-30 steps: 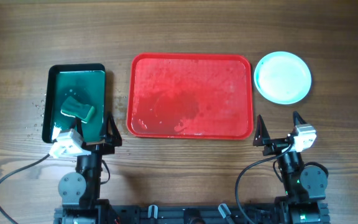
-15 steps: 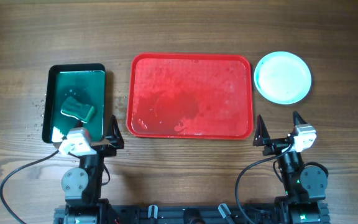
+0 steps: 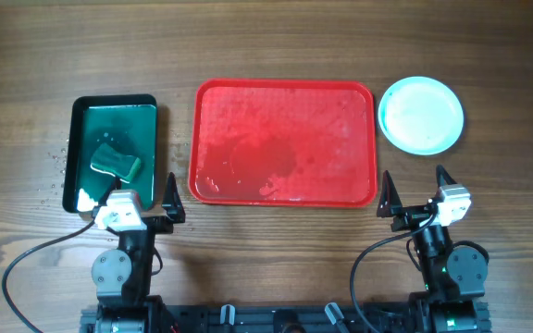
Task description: Clean dirty plates on tray and stack at the side
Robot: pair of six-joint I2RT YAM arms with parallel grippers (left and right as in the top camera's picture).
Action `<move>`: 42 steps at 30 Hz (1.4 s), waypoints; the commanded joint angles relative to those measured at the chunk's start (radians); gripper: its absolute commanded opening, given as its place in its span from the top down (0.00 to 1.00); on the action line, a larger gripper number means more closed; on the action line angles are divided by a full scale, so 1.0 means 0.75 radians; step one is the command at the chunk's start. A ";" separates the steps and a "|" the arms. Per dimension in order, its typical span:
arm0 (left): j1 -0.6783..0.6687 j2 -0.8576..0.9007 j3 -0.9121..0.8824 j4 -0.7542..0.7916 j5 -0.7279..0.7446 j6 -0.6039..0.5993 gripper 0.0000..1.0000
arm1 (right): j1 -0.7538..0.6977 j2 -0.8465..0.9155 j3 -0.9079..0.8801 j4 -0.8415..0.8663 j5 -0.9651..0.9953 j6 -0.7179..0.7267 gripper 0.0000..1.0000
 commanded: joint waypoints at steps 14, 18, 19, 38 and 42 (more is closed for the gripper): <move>0.007 -0.013 -0.005 -0.009 0.032 0.144 0.00 | 0.003 -0.013 -0.002 0.004 0.020 -0.012 0.00; 0.007 -0.013 -0.005 -0.009 0.030 0.158 0.00 | 0.003 -0.013 -0.002 0.004 0.020 -0.012 0.00; 0.007 -0.013 -0.005 -0.009 0.030 0.156 0.00 | 0.003 -0.013 -0.002 0.004 0.020 -0.012 0.00; -0.005 -0.013 -0.005 -0.009 -0.004 0.140 0.00 | 0.003 -0.013 -0.002 0.004 0.020 -0.012 0.00; -0.027 -0.013 -0.005 -0.006 0.001 0.140 0.00 | 0.003 -0.013 -0.002 0.004 0.020 -0.011 0.00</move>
